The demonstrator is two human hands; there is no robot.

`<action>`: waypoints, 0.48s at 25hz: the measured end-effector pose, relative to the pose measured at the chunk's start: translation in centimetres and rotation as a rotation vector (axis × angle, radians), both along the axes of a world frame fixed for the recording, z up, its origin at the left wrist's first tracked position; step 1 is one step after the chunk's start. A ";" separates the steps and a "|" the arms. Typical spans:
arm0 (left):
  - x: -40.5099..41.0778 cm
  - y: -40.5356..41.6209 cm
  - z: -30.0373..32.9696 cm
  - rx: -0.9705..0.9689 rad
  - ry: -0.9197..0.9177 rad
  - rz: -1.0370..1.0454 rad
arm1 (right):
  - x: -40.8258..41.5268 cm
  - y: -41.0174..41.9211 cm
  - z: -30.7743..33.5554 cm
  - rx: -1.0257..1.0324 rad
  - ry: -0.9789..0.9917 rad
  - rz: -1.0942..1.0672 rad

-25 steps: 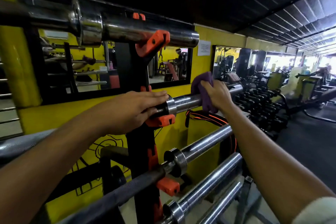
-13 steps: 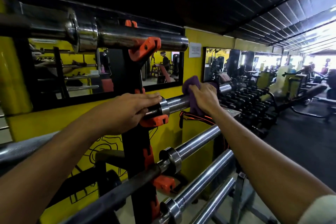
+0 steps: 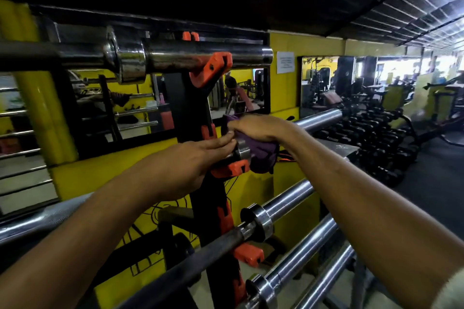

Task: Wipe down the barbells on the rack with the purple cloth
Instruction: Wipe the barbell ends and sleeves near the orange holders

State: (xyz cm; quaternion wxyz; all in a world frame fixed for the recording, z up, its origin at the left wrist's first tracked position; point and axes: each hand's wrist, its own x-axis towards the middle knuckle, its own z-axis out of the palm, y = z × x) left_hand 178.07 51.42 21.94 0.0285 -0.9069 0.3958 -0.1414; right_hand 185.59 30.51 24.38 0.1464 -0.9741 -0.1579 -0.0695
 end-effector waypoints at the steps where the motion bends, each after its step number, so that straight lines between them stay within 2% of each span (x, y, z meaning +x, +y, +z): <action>1: 0.0 0.0 0.0 0.004 -0.012 0.000 | 0.0 -0.1 -0.7 -0.068 -0.107 -0.029; 2: 0.0 0.0 -0.1 0.000 -0.021 -0.003 | 0.0 -0.5 -2.4 -0.056 -0.294 -0.067; 4: 0.1 -0.1 -0.1 -0.015 -0.025 -0.002 | -1.3 -0.3 -7.1 0.321 -0.677 -0.075; 5: 0.1 -0.2 -0.1 -0.016 -0.024 0.003 | -1.8 0.0 -8.8 0.516 -0.805 -0.080; 6: 0.1 -0.2 -0.2 -0.009 -0.021 0.007 | -1.9 0.1 -9.6 0.585 -0.863 -0.082; 8: 0.3 -0.2 -0.3 0.004 -0.019 0.010 | -1.2 -0.1 -7.4 0.507 -0.697 -0.075; 10: 0.6 -0.1 -0.3 -0.003 -0.031 -0.001 | -0.8 0.0 -4.0 0.258 -0.382 -0.148; 11: 0.6 -0.1 -0.3 -0.006 -0.026 0.002 | -0.6 -0.1 -3.2 0.218 -0.320 -0.164; 12: 0.7 -0.1 -0.3 -0.006 -0.023 0.003 | -0.5 -0.4 -3.4 0.233 -0.354 -0.176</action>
